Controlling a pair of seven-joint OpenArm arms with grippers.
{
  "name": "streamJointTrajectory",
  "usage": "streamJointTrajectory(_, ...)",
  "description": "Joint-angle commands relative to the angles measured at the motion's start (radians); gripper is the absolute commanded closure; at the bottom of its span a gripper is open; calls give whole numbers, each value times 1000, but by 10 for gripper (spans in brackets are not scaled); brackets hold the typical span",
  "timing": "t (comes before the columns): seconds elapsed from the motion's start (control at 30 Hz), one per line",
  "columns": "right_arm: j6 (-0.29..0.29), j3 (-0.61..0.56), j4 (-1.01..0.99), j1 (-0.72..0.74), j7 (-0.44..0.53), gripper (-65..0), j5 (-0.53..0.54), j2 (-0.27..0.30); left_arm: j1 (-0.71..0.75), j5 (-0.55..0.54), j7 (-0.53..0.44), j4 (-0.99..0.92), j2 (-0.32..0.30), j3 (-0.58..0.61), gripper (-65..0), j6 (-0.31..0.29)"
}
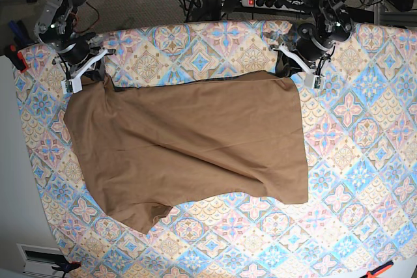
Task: Layout the t-shirt on the table in an organized manner, then fold the t-shirt properly
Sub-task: 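Pull the held hem taut between both grippers, stretching the shirt flat, then lift the held hem with both grippers and fold it over the shirt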
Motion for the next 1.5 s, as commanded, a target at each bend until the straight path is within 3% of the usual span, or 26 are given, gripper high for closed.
streamJointTrajectory(0.0,2,4,20,2,15,0,14,13,6,22,63,8,-9,0,0,-2)
streamJointTrajectory(0.3,2,56,43,-38,-2,0,18,11,59,25,73,190,-30,-50,0,-2)
streamJointTrajectory(0.47,2,53,48,-31,-34,0,20,11,59,25,75,193,-37,-103,0,-2)
streamJointTrajectory(0.6,2,59,56,-38,-35,0,17,-19,67,27,89,193,-78,-107,0,-2)
streamJointTrajectory(1.27,2,67,56,-32,-35,0,17,-21,87,28,129,299,-76,-103,0,-2)
streamJointTrajectory(1.47,2,65,56,-29,-37,0,17,-21,16,160,233,301,-75,-101,0,-2)
